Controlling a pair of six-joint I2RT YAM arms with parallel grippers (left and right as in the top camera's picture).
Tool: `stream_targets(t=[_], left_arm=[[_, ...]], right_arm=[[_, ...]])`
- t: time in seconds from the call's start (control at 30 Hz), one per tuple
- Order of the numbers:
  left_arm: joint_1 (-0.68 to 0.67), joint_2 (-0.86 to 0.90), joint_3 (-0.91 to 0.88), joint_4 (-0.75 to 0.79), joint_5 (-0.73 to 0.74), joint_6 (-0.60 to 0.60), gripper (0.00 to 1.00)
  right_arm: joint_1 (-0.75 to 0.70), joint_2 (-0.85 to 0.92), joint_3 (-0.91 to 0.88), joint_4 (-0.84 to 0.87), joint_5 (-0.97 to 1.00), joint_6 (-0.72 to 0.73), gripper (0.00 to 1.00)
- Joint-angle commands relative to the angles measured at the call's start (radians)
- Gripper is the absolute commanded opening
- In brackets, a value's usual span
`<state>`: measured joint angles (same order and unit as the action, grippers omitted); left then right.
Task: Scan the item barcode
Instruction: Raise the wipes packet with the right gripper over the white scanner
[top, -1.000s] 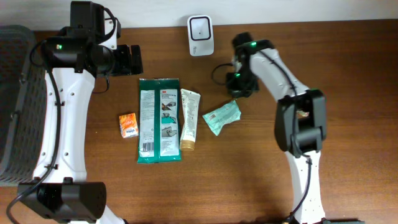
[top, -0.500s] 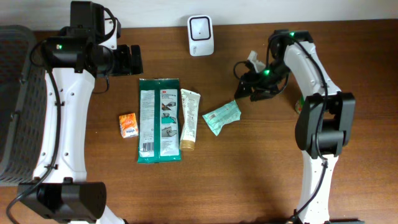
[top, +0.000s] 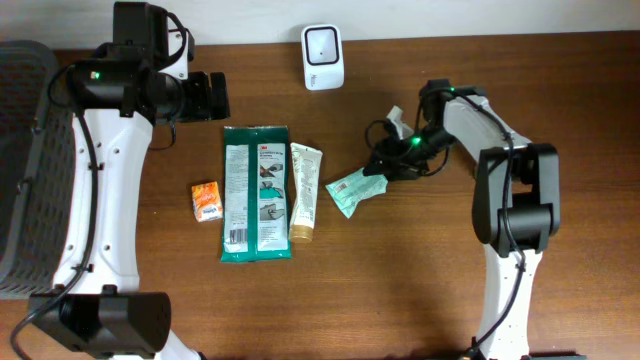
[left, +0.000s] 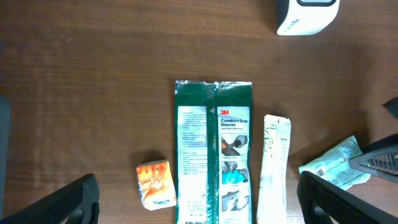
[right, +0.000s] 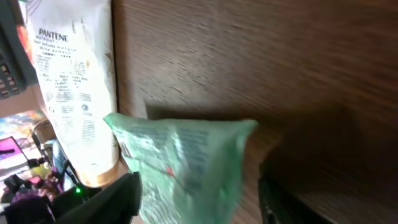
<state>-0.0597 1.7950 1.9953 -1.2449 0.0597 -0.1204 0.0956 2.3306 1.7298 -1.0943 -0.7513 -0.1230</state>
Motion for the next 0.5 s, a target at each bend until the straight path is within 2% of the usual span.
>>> stream_targets(t=[0.0,0.03,0.1,0.13,0.3,0.37,0.47], left_arm=[[-0.003,-0.01,0.014,0.001,-0.003,0.006,0.99],[-0.003,-0.01,0.014,0.001,-0.003,0.006,0.99],[-0.003,-0.01,0.014,0.001,-0.003,0.006,0.99],[-0.003,-0.01,0.014,0.001,-0.003,0.006,0.99],[-0.003,-0.01,0.014,0.001,-0.004,0.006,0.99],[-0.003,-0.01,0.014,0.001,-0.003,0.006,0.99],[-0.003,-0.01,0.014,0.001,-0.003,0.006,0.99]], right_arm=[[0.056,0.033,-0.032,0.039,0.078,0.054,0.5],[0.061,0.033,-0.032,0.051,0.082,0.061,0.43],[0.06,0.033,-0.032,0.066,0.082,0.061,0.21],[0.053,0.033,-0.032,0.067,0.082,0.061,0.16],[-0.016,0.019,-0.016,0.037,0.023,0.045,0.09],[-0.059,-0.019,0.028,-0.015,0.002,0.041,0.05],[-0.124,-0.138,0.123,-0.129,-0.05,-0.04,0.04]])
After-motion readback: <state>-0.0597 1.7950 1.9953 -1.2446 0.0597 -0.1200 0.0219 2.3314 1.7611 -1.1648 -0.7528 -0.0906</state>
